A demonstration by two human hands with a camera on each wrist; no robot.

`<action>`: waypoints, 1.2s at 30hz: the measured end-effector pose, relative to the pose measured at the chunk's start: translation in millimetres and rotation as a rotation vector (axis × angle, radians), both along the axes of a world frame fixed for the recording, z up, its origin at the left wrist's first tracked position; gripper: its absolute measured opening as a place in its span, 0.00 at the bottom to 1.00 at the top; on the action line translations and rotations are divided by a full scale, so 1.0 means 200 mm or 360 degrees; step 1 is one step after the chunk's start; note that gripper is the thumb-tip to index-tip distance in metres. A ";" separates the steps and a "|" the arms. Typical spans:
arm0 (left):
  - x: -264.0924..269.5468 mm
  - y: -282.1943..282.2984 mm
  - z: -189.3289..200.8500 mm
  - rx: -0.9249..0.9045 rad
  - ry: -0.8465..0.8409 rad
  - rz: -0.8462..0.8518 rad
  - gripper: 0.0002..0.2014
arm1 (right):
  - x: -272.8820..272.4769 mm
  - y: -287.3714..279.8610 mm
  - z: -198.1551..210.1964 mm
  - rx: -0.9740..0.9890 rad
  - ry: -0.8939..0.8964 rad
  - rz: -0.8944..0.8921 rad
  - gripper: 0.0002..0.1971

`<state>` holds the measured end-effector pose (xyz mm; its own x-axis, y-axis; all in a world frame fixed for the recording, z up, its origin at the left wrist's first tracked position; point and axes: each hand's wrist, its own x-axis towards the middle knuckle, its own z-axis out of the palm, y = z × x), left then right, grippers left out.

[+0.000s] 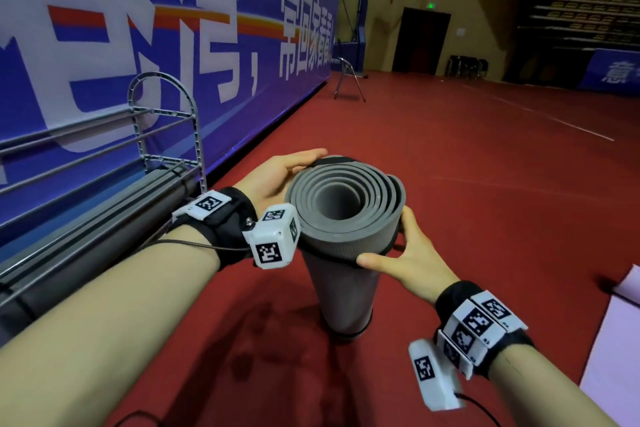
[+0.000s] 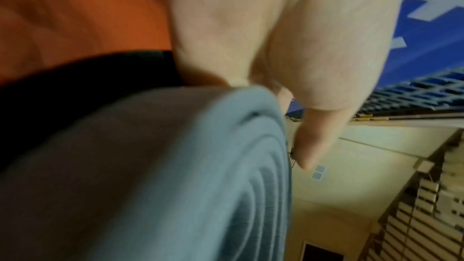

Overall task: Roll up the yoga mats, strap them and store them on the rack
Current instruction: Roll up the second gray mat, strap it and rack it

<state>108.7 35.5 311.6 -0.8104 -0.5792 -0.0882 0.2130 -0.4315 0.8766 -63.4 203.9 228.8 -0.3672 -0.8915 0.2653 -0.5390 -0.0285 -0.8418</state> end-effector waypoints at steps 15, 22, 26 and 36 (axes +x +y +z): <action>-0.11 0.03 -0.02 -0.0384 -0.0082 0.0010 0.20 | -0.06 0.01 0.03 -0.0142 -0.0927 0.0131 0.42; -0.16 0.07 -0.17 -0.0517 -0.0495 0.0342 0.04 | -0.09 0.07 -0.05 -0.0003 -0.1107 -0.0078 0.33; -0.23 0.16 -0.26 -0.0584 -0.0142 0.0722 0.09 | -0.08 0.06 -0.09 0.0020 -0.1007 -0.0177 0.22; -0.28 0.02 -0.39 -0.0374 -0.0041 0.0871 0.49 | -0.03 -0.11 -0.19 -0.0023 -0.0341 -0.0794 0.09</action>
<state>53.3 39.0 233.7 -0.3877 -0.9186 0.0773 0.3272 -0.0588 0.9431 -70.3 181.3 190.2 -0.7922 -0.5917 0.1493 -0.3066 0.1744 -0.9357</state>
